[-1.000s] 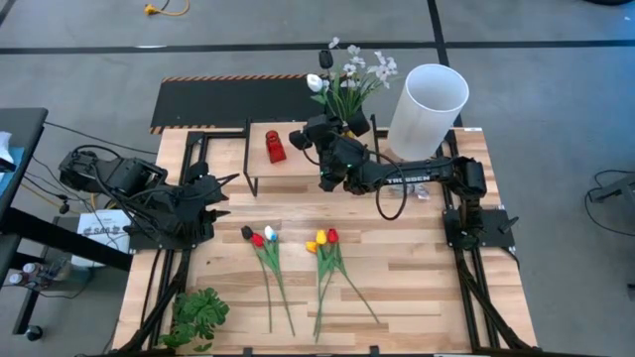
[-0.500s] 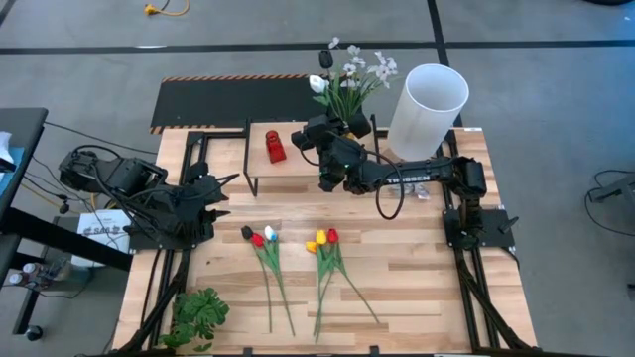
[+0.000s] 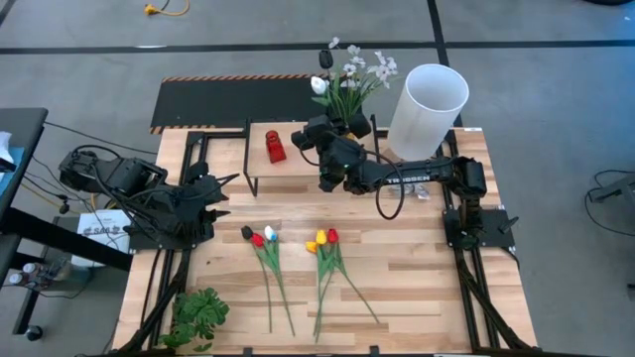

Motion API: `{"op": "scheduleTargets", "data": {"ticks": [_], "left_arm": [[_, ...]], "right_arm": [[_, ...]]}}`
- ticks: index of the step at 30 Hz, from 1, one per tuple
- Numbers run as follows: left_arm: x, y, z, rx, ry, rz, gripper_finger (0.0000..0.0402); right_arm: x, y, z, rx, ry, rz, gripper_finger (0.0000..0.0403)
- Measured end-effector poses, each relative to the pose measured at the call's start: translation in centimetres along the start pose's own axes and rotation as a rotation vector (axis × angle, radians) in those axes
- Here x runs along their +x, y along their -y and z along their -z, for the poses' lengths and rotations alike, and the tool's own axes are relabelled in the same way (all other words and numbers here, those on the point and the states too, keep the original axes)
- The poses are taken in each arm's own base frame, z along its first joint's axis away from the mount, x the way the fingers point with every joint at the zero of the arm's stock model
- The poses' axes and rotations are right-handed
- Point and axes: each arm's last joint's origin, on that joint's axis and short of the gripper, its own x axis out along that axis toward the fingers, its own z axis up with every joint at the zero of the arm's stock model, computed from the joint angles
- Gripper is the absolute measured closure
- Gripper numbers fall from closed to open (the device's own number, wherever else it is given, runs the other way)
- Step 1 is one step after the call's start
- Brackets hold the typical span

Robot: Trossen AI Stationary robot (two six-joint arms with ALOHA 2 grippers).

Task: Pick and place flowers into a vace then onto a shelf
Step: Put the right white tulip into the yellow flower vase, then put the right red tulip into the yellow flower vase

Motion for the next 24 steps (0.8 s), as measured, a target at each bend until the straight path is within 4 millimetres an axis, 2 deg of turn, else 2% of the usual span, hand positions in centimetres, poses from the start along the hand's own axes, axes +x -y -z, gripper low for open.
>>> {"op": "scheduleTargets", "data": {"ticks": [13, 24], "left_arm": [[0.0, 0.0, 0.0, 0.0, 0.0, 0.0, 0.0244], [0.0, 0.0, 0.0, 0.0, 0.0, 0.0, 0.0244]], "right_arm": [[0.1, 0.0, 0.3, -0.015, -0.061, 0.058, 0.0336], [-1.6, -0.1, 0.1, 0.053, -0.058, 0.039, 0.0336]]}}
